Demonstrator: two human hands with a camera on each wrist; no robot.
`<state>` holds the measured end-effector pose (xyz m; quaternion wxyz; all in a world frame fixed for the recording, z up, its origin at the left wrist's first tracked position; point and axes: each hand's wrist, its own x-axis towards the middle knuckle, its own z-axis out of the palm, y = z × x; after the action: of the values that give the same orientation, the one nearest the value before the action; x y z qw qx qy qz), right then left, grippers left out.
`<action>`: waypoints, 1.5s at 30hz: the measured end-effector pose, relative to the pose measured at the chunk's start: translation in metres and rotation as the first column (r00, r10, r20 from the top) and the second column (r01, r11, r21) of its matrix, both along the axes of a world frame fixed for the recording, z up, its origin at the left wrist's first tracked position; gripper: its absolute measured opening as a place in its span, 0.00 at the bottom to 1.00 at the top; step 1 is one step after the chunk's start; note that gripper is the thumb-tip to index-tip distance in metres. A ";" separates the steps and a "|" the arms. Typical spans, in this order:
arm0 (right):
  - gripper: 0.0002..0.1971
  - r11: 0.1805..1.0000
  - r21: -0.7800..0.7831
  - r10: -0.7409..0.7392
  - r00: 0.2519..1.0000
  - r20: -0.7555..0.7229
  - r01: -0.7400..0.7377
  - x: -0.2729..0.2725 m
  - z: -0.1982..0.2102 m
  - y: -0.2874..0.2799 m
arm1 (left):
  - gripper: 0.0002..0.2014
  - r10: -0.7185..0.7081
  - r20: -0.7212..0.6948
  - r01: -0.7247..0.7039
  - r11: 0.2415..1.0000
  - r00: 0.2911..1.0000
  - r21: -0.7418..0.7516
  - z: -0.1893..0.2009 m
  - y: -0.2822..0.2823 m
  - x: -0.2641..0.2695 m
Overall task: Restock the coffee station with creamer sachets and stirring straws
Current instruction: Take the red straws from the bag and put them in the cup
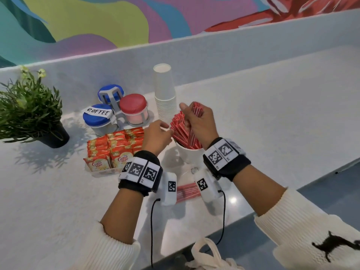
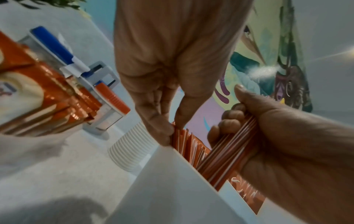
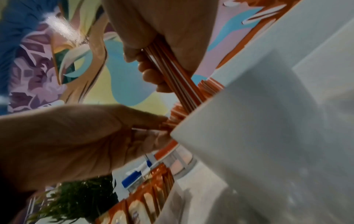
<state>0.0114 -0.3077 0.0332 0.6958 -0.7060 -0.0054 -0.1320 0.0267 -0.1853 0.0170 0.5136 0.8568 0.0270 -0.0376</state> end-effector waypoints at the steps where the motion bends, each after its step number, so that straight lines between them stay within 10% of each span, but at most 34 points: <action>1: 0.17 1.000 -0.018 0.002 1.000 -0.031 -0.002 0.001 -0.005 0.004 | 0.06 0.010 -0.029 -0.012 0.999 1.000 -0.053 -0.003 0.000 0.002; 20: 0.10 0.962 -0.261 -0.099 0.994 -0.052 0.082 0.004 -0.026 0.005 | 0.13 0.046 -0.025 -0.052 0.917 0.999 -0.395 -0.006 -0.001 0.026; 36: 0.16 0.850 -0.496 -0.189 0.982 0.026 0.177 0.003 -0.032 -0.016 | 0.17 -0.062 0.150 0.079 0.991 0.987 -0.105 -0.028 -0.003 0.002; 45: 0.21 0.875 -0.484 -0.007 0.998 0.061 0.035 -0.001 -0.025 0.002 | 0.08 -0.022 0.173 0.062 0.972 0.985 -0.228 -0.017 -0.014 0.014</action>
<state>0.0107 -0.3057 0.0081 0.4951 -0.8536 -0.0504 -0.1541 0.0410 -0.1998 0.0001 0.6097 0.7914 -0.0394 0.0217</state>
